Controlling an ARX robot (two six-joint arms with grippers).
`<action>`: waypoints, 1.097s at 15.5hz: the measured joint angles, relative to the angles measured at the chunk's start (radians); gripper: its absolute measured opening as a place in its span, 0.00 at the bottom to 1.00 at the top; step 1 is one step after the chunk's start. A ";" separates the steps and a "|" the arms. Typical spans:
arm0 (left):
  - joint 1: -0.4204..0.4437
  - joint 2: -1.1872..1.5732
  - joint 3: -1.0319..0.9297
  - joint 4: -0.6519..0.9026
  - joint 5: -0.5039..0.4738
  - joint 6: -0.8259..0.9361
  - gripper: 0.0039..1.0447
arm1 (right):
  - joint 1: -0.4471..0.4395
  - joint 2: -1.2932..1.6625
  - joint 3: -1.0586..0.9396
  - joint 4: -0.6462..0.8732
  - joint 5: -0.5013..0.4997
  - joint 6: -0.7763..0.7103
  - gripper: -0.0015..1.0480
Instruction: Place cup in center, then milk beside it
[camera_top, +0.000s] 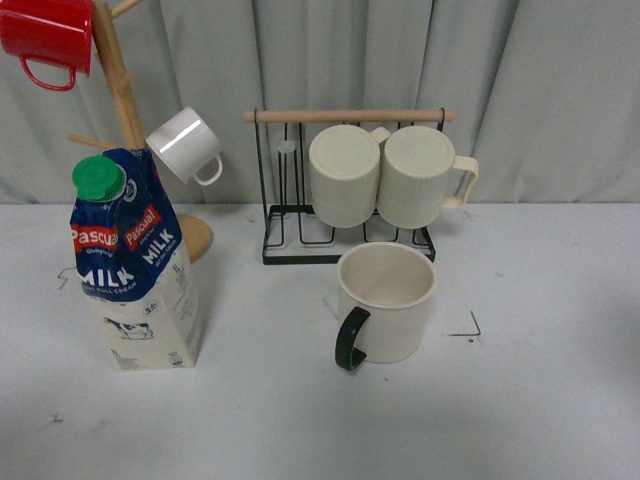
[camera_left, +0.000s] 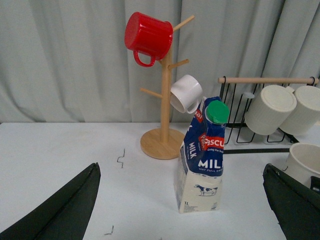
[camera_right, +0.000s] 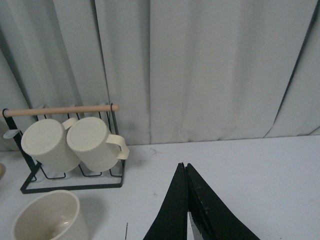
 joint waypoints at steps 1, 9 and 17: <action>0.000 0.000 0.000 0.000 0.000 0.000 0.94 | -0.012 -0.045 -0.031 0.003 -0.008 -0.001 0.02; 0.000 0.000 0.000 0.000 0.000 0.000 0.94 | -0.111 -0.336 -0.209 -0.122 -0.105 -0.002 0.02; 0.000 0.000 0.000 0.000 0.000 0.000 0.94 | -0.111 -0.608 -0.278 -0.307 -0.105 -0.003 0.02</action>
